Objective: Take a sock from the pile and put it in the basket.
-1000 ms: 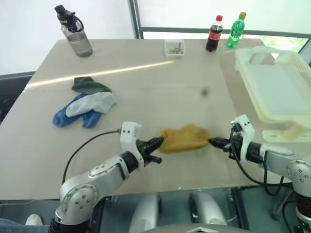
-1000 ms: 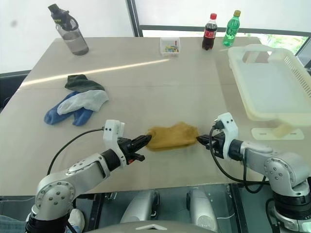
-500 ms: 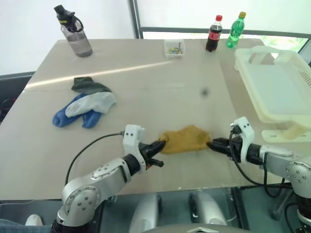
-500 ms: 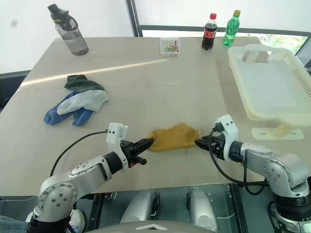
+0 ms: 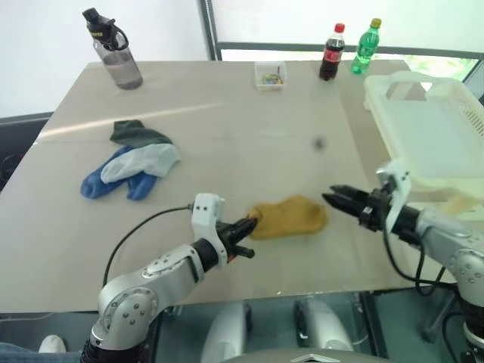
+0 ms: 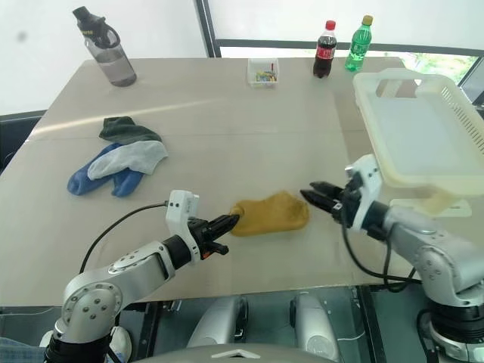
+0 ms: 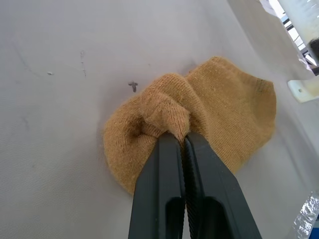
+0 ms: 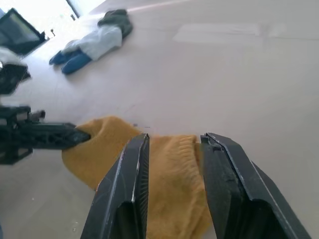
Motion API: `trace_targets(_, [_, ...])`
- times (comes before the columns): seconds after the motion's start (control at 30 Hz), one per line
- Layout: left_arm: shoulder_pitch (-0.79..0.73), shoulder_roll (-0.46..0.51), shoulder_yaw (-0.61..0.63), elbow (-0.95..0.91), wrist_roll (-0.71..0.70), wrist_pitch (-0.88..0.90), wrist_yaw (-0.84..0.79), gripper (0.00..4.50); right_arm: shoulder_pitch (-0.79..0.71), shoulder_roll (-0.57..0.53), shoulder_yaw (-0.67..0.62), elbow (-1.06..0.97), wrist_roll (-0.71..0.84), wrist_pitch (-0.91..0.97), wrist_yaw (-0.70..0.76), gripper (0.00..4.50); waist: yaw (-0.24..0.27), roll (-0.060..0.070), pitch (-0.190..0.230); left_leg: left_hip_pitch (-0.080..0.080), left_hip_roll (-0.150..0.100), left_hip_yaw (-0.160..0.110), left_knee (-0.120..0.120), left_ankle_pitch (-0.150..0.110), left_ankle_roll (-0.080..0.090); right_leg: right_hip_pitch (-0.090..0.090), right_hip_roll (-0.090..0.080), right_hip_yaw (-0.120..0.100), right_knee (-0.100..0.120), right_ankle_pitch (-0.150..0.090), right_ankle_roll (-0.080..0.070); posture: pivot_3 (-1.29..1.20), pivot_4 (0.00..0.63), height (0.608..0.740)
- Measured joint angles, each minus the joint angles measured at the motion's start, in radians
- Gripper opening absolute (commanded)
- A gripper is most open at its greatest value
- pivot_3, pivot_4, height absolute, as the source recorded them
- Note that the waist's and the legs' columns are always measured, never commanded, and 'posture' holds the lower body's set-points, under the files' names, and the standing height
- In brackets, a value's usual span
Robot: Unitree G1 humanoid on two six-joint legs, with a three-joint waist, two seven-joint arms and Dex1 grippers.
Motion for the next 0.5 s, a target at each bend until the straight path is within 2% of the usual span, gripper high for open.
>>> trace_targets(0.27, [0.0, -0.003, 0.0, 0.0, 0.008, 0.0, 0.0, 0.0, 0.013, -0.014, 0.211, 0.064, -0.233, -0.078, -0.008, 1.65, 0.001, 0.0, 0.0, 0.0, 0.0, 0.0, 0.0, 0.0, 0.0, 0.0, 0.0, 0.0, 0.0, 0.0, 0.0, 0.0, 0.15, 0.74])
trace_targets(0.5, [0.001, -0.011, 0.0, 0.001, 0.026, 0.0, -0.002, 0.0, -0.002, 0.007, 0.239, 0.063, -0.289, -0.06, -0.03, 1.65, 0.0, -0.001, -0.001, 0.003, 0.001, 0.0, 0.0, 0.0, 0.0, 0.002, 0.0, 0.0, 0.0, 0.0, 0.0, 0.0, 0.15, 0.74])
